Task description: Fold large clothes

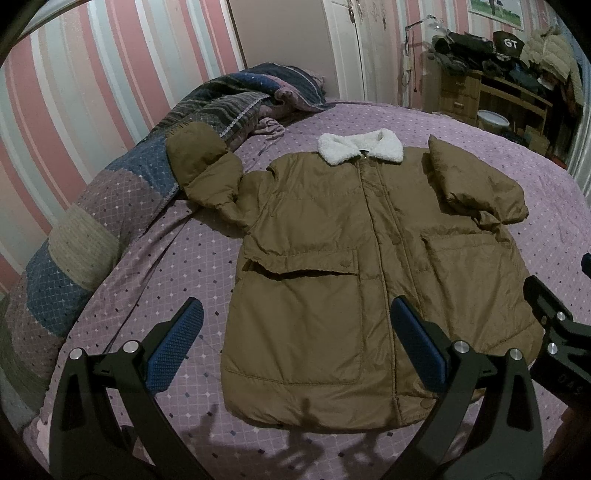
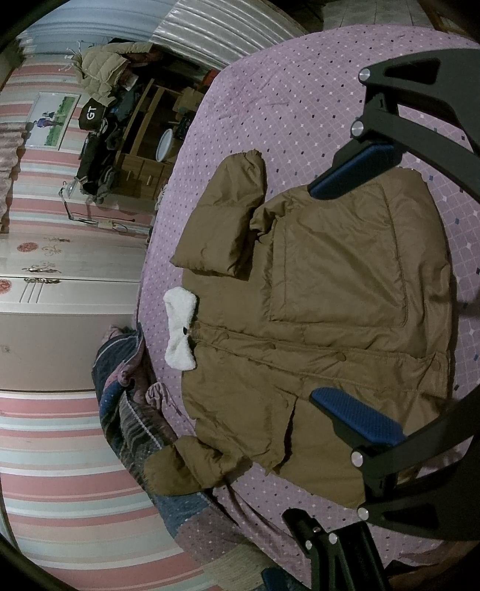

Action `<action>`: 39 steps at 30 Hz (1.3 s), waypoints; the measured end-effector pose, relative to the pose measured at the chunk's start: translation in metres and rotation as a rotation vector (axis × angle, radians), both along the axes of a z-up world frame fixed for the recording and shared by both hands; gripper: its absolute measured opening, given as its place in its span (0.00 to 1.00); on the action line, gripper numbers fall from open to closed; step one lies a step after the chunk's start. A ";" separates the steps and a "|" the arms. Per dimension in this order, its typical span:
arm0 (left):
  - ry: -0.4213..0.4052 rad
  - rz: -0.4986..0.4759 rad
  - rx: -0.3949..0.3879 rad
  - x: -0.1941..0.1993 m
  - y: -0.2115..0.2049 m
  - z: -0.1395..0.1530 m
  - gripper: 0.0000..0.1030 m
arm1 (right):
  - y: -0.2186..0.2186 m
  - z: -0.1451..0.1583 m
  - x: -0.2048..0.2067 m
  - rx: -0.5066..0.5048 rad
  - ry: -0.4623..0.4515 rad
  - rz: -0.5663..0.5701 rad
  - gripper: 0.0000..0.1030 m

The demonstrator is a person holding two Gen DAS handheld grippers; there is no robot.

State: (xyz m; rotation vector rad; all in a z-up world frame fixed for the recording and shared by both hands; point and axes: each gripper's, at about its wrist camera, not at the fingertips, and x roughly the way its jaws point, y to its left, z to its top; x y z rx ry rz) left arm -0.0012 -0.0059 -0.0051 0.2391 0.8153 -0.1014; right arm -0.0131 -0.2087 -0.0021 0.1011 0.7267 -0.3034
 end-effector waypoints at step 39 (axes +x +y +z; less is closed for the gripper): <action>-0.003 0.013 -0.001 0.010 0.001 -0.004 0.97 | 0.007 -0.014 0.000 -0.072 0.026 -0.034 0.98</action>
